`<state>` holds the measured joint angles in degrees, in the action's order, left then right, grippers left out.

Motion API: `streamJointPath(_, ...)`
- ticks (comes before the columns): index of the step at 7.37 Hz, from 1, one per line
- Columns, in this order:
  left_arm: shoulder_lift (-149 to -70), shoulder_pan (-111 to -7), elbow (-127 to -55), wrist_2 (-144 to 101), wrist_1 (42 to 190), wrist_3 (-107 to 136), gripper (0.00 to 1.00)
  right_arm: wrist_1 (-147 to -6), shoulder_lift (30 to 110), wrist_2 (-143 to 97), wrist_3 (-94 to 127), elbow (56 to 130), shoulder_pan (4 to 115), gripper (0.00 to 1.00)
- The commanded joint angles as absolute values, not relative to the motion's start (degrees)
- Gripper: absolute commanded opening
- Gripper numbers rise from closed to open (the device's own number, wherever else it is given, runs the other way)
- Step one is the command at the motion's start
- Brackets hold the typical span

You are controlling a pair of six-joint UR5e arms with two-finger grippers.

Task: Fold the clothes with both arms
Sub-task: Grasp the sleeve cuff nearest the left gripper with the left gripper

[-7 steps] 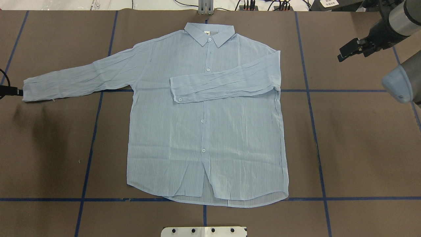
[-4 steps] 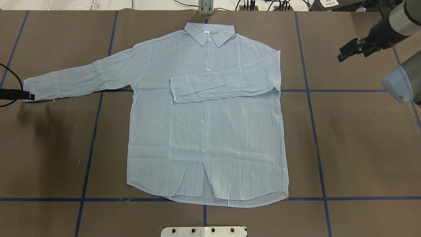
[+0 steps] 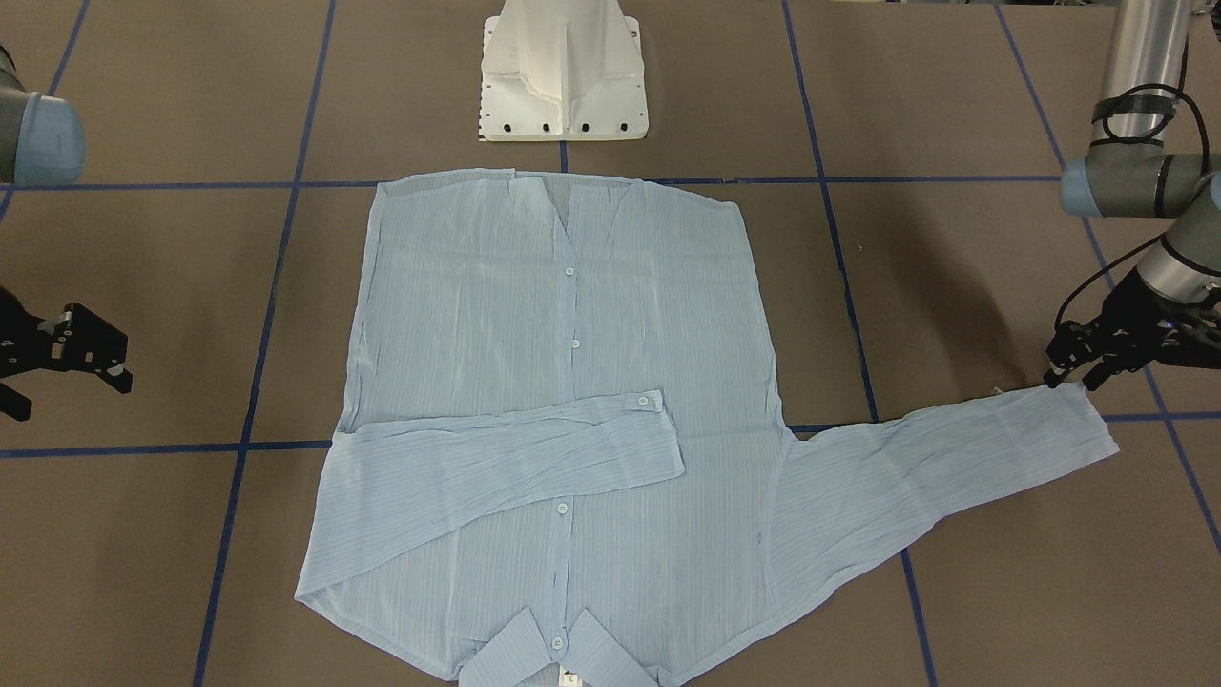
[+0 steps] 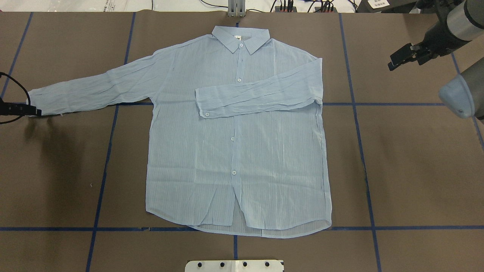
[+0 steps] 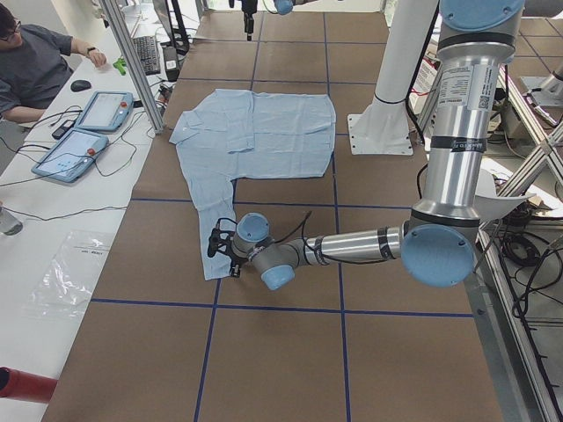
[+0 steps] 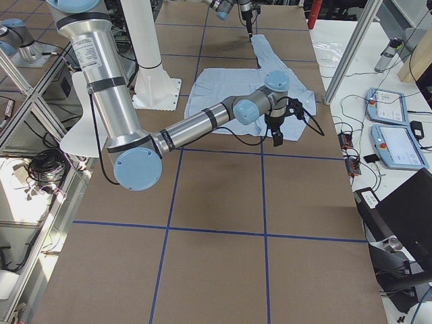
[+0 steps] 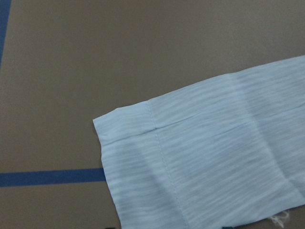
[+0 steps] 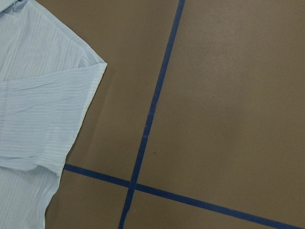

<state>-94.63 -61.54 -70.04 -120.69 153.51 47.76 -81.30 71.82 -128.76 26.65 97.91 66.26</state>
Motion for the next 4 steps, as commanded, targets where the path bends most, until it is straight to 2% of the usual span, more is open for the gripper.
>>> streamJointPath(1, -95.97, -61.52, -68.04, -120.67, 153.46, 47.55, 0.65, -81.30, 71.81, -128.76, 26.98, 98.00, 66.18, 1.00)
streamJointPath(4, -95.98, -61.52, -67.94, -120.67, 153.46, 47.46, 0.65, -81.30, 71.63, -128.76, 27.33, 98.26, 66.18, 1.00)
